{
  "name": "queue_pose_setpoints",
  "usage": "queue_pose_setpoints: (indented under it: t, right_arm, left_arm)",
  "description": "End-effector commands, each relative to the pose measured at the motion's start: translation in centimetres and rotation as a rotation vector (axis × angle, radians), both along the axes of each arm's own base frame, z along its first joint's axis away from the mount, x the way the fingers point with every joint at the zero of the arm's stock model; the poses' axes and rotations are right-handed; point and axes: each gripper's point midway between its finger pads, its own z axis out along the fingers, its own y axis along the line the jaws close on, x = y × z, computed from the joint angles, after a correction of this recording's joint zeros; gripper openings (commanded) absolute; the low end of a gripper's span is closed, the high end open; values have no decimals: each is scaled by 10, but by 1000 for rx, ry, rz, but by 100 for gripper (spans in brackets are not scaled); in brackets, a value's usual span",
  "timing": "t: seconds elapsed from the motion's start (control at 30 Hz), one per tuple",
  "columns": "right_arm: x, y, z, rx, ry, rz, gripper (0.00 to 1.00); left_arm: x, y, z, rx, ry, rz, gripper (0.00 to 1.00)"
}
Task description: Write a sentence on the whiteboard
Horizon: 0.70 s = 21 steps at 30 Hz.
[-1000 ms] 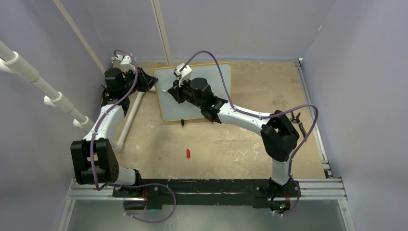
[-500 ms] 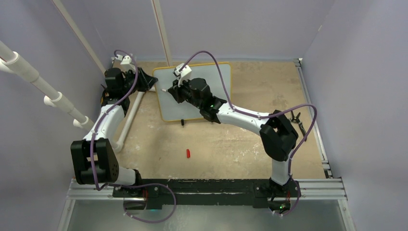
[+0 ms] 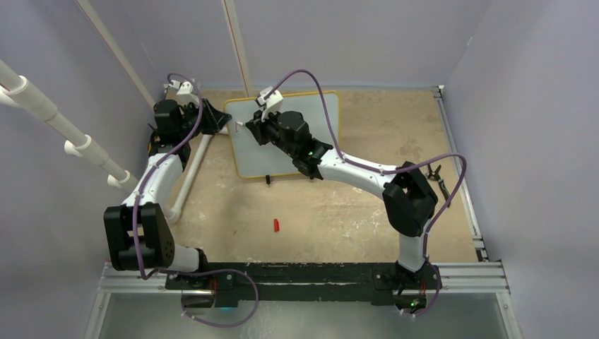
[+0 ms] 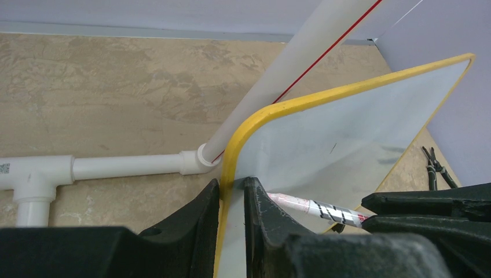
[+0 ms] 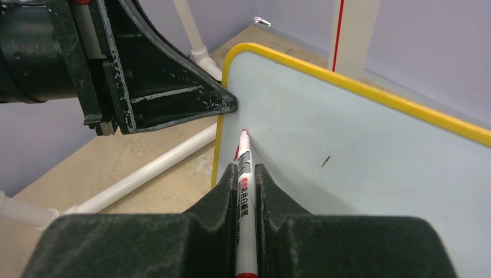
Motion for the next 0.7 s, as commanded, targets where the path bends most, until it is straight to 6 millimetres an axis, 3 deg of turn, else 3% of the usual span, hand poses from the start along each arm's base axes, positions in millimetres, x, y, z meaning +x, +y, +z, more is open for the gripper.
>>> queue_pose_setpoints:
  t: [0.0, 0.17, 0.67]
  right_arm:
    - [15, -14, 47, 66, -94, -83, 0]
    - [13, -16, 46, 68, -93, -80, 0]
    - [6, -29, 13, 34, -40, -104, 0]
  left_arm:
    - [-3, -1, -1, 6, -2, -14, 0]
    - [-3, -1, 0, 5, -4, -13, 0]
    - [-4, -2, 3, 4, -8, -15, 0]
